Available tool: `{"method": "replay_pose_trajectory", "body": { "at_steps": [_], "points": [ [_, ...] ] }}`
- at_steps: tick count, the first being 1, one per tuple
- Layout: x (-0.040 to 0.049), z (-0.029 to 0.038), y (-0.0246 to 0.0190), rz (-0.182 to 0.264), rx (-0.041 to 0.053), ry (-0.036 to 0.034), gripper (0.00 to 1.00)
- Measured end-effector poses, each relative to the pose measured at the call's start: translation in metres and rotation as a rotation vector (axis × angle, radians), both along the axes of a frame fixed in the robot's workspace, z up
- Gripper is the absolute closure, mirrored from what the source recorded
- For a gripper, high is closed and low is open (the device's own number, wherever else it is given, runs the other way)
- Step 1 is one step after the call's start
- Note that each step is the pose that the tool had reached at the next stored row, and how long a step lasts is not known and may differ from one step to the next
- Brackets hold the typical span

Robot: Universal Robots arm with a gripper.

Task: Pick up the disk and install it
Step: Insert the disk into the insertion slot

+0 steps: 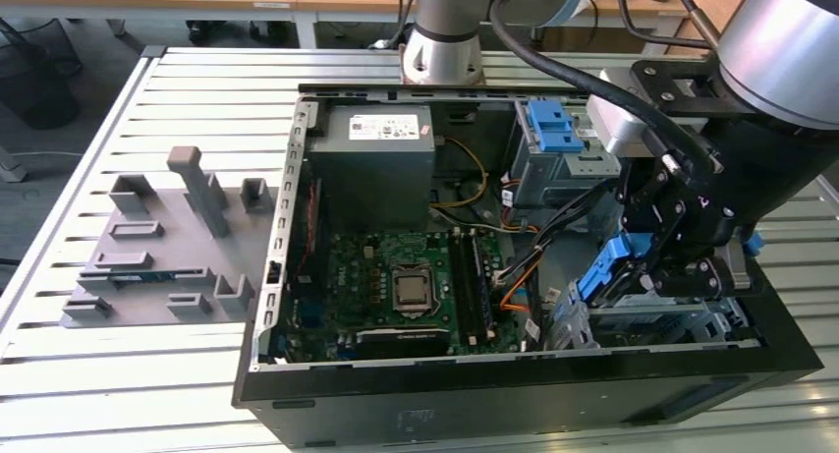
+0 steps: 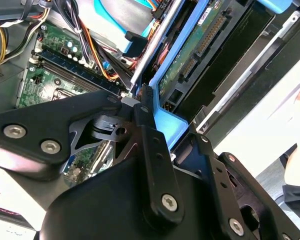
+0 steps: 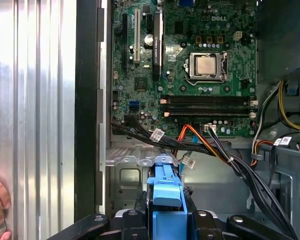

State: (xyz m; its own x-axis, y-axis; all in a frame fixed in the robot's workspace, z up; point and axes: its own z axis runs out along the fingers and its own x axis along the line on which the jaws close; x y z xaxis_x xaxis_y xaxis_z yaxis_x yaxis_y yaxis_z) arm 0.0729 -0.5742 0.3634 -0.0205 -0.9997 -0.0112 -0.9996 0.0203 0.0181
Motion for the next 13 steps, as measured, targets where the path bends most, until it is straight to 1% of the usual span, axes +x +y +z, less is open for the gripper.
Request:
{"method": "replay_pose_trajectory", "body": {
  "at_steps": [6, 13],
  "points": [
    [0.0, -0.003, 0.0, 0.0, 0.0, 0.0, 0.64],
    [0.0, -0.0033, 0.0, 0.0, 0.0, 0.0, 0.63]
  ]
}}
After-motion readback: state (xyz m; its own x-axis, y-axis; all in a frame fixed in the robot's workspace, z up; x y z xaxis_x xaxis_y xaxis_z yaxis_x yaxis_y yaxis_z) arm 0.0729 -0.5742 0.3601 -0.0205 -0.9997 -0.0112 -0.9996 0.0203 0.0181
